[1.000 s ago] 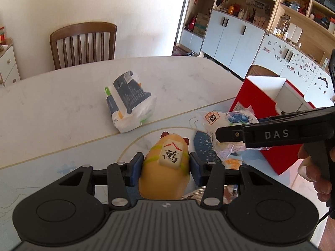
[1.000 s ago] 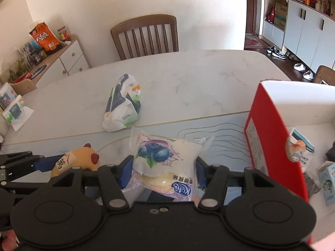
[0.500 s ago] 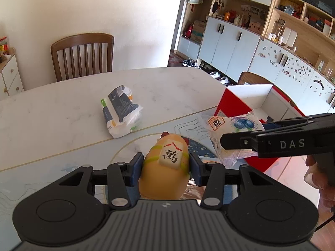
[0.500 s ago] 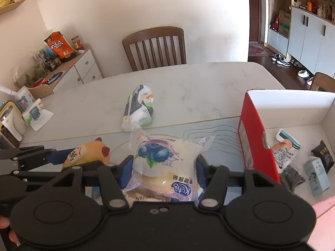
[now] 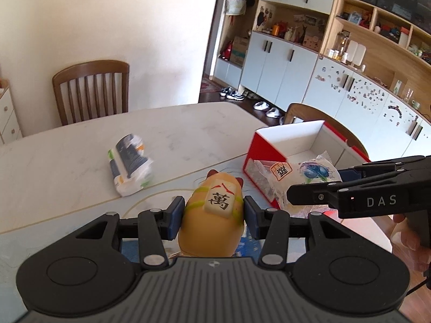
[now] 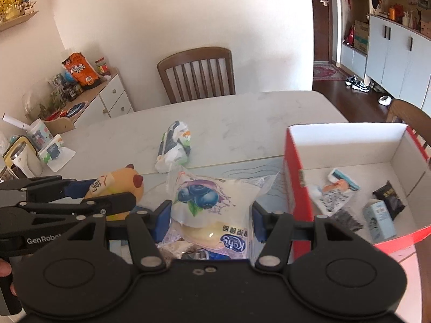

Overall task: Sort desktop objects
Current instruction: 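Carry the bread bag and the figurine over the shoebox with both tools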

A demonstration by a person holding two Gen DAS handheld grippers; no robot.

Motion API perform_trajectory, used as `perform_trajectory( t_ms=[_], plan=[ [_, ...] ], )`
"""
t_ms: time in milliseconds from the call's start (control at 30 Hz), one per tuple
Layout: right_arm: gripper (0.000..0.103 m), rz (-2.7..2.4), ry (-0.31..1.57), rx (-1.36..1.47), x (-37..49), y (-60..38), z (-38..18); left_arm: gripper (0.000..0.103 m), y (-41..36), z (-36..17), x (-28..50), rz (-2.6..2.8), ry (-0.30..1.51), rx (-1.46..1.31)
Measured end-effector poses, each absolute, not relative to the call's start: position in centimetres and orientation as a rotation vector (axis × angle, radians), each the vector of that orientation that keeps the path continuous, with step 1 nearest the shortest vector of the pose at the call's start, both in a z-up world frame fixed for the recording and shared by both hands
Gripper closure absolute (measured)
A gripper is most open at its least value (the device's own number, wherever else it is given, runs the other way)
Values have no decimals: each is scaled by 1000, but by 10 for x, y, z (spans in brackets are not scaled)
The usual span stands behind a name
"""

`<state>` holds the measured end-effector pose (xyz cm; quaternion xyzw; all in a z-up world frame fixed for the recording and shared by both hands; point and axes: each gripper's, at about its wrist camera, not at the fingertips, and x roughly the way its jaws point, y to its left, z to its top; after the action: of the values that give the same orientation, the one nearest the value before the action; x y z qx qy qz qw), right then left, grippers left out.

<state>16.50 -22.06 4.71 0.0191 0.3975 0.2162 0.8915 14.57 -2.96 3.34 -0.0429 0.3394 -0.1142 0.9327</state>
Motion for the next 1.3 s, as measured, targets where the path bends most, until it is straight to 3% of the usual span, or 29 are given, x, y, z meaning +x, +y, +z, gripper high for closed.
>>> perform_trajectory(
  t_ms=[600,1300],
  plan=[
    [44,320,799,65,182,-332,49,57,-136,37,184,-363,684,-14],
    [44,243,819,41,264,-427,26,57,-266,7,263,-492,782,180]
  ],
)
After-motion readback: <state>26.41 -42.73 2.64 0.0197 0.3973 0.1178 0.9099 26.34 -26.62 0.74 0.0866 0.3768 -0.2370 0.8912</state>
